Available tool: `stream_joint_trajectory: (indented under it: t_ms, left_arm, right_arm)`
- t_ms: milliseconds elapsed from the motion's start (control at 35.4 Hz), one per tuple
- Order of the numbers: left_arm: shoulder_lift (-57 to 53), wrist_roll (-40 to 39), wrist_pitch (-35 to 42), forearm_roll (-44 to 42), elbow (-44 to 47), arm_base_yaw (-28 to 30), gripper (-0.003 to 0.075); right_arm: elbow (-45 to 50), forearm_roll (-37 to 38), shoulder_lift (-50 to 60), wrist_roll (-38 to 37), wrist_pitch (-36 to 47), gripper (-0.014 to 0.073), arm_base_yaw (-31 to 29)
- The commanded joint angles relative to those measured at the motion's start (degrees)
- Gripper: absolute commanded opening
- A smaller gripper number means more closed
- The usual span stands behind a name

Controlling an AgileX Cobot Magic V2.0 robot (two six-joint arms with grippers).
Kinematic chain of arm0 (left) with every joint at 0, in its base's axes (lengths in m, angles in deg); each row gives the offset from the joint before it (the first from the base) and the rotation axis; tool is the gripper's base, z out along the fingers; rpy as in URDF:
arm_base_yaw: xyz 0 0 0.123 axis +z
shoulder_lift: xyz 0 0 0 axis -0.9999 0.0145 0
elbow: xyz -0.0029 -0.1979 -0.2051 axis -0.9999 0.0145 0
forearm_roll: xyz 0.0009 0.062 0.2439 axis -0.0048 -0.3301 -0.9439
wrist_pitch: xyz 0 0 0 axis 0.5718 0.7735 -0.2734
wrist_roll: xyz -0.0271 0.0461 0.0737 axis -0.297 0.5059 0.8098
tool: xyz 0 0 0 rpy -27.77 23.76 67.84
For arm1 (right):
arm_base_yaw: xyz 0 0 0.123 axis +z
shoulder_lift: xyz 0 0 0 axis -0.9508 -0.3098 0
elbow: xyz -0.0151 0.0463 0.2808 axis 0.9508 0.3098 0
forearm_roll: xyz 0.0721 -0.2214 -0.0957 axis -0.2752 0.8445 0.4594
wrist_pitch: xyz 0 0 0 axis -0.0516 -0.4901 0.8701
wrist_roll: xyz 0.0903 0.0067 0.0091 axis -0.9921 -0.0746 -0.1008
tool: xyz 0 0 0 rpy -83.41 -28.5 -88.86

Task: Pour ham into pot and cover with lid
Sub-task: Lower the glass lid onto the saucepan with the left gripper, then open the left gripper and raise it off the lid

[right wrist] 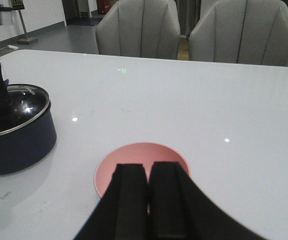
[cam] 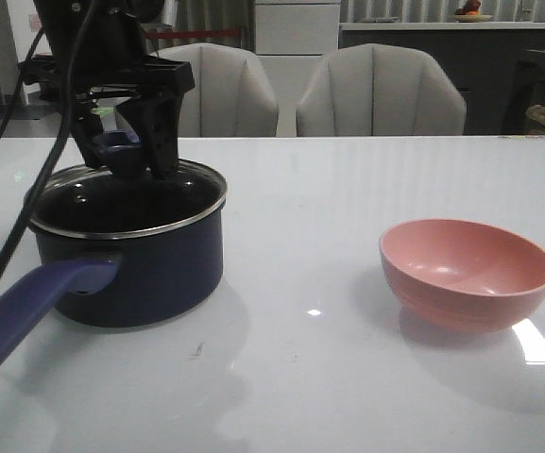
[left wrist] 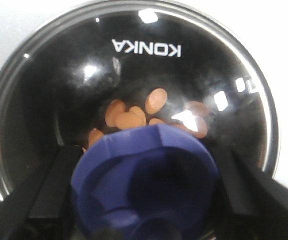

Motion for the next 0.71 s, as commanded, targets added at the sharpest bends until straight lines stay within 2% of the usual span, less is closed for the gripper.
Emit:
stream_joint_trajectory:
  t_ms: [0, 141, 423, 677]
  left_arm:
    - [-2.9, -0.1, 0.1, 1.1, -1.8, -0.3, 0.0434]
    - [-2.9, -0.1, -1.2, 1.1, -1.8, -0.3, 0.0559]
    - [-3.8, -0.1, -2.1, 1.1, -2.6, -0.3, 0.0562]
    - [-13.4, 2.2, -1.1, 1.2, -1.8, -0.3, 0.0562]
  right_arm:
    - [-1.7, -0.5, -0.5, 0.4, 4.0, 0.0148, -0.1]
    - [-1.7, -0.5, -0.5, 0.4, 4.0, 0.0148, -0.1]
    - [-1.7, -0.5, -0.5, 0.4, 4.0, 0.0148, -0.1]
    - [-1.7, -0.5, -0.5, 0.4, 4.0, 0.0148, -0.1]
